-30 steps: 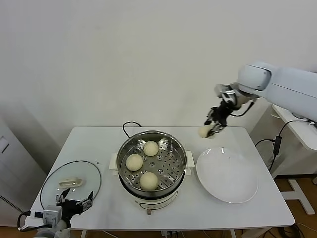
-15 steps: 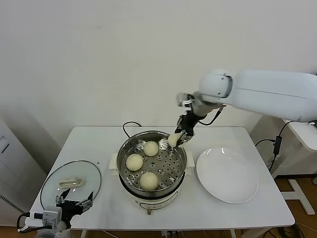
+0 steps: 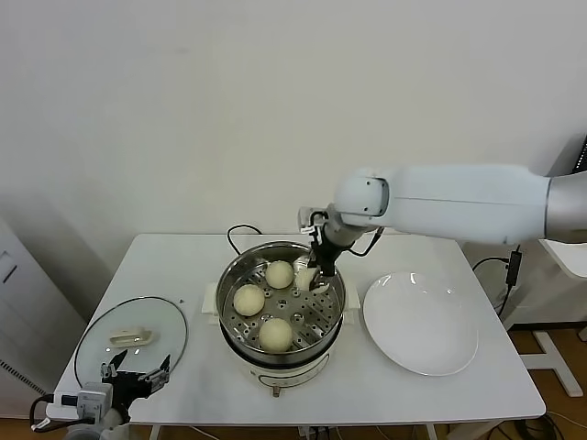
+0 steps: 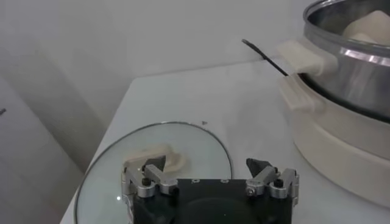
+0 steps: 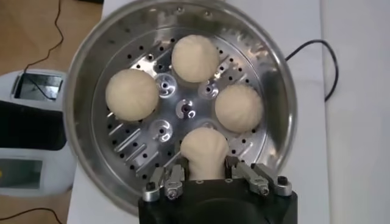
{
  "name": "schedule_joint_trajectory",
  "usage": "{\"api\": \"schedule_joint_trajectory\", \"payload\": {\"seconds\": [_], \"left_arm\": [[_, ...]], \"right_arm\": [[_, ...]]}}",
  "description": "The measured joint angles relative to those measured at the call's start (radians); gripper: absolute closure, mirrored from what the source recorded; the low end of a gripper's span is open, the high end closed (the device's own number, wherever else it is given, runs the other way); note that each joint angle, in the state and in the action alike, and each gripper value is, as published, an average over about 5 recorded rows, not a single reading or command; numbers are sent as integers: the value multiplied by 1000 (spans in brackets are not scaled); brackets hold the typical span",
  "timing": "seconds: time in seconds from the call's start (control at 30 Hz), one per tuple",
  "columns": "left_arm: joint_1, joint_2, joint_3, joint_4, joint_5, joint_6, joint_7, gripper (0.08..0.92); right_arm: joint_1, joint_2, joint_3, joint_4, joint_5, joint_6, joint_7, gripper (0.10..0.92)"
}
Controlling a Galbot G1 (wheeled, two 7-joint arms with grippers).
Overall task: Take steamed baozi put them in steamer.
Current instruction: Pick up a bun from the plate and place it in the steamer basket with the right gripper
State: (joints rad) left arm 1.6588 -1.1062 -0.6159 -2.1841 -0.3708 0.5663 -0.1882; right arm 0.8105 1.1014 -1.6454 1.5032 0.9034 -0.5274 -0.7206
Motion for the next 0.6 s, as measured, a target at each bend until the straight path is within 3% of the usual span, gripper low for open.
{"api": "schedule_joint_trajectory", "payload": {"seconds": [0.33,0.6], "left_arm": [[-11,3,0,15,0,1,0,177],[-19,3,3,22,0,1,0,177]], "right_arm": [[-80,17,11,-23,-40,-21,25,610],[-103,12,18,-23,-54,-33,24,383]]}}
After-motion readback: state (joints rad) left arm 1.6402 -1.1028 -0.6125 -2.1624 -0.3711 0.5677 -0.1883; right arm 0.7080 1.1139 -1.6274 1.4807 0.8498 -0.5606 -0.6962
